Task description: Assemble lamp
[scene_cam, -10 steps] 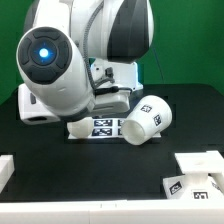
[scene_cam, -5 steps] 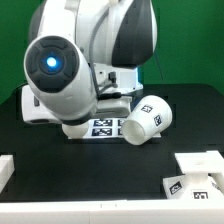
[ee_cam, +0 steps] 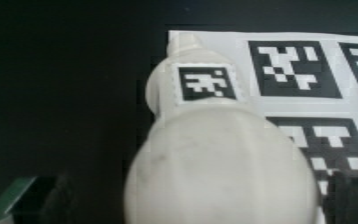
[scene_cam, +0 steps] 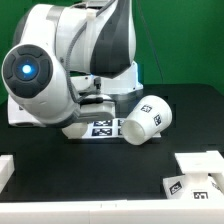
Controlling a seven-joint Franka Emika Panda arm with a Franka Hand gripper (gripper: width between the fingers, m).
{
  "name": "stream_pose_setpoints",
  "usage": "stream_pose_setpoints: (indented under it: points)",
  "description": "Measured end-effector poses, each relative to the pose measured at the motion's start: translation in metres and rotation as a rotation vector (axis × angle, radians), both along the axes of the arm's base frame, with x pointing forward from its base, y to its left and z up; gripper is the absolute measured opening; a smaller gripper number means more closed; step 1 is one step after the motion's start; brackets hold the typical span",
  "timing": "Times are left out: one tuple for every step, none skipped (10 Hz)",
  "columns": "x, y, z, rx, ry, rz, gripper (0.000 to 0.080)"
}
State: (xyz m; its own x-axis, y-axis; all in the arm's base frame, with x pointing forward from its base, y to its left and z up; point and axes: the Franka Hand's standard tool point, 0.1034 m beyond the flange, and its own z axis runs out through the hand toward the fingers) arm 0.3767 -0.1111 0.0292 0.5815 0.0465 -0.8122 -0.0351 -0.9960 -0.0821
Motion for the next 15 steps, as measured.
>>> stream_pose_setpoints:
  points:
    - [-0.001, 0.0, -0.001, 0.001, 0.001, 0.002, 0.0698]
    - [-0.001, 0.0, -0.001, 0.001, 0.002, 0.001, 0.0698]
    - [-0.001, 0.0, -0.001, 0.001, 0.002, 0.001, 0.0698]
    - [-0.001, 0.0, -0.001, 0.001, 0.002, 0.002, 0.0698]
    - [-0.001, 0.0, -0.001, 0.001, 0.003, 0.002, 0.0698]
    - [-0.002, -0.002, -0.001, -0.001, 0.008, 0.001, 0.0698]
    - [-0.006, -0.007, -0.001, -0.007, 0.023, -0.007, 0.0698]
    - [-0.008, -0.01, -0.002, -0.012, 0.026, -0.013, 0.0698]
    - [-0.007, -0.016, -0.002, -0.019, 0.026, -0.023, 0.0698]
    - [-0.004, -0.026, -0.003, -0.032, 0.033, -0.035, 0.0698]
    - [0.001, -0.029, -0.005, -0.04, 0.026, -0.036, 0.0698]
    - [0.004, -0.028, -0.008, -0.043, 0.022, -0.031, 0.0698]
    - [0.006, -0.029, -0.009, -0.047, 0.021, -0.03, 0.0698]
    - [0.011, -0.034, -0.007, -0.044, 0.017, -0.03, 0.0698]
    - [0.02, -0.044, -0.006, -0.048, 0.004, -0.034, 0.0698]
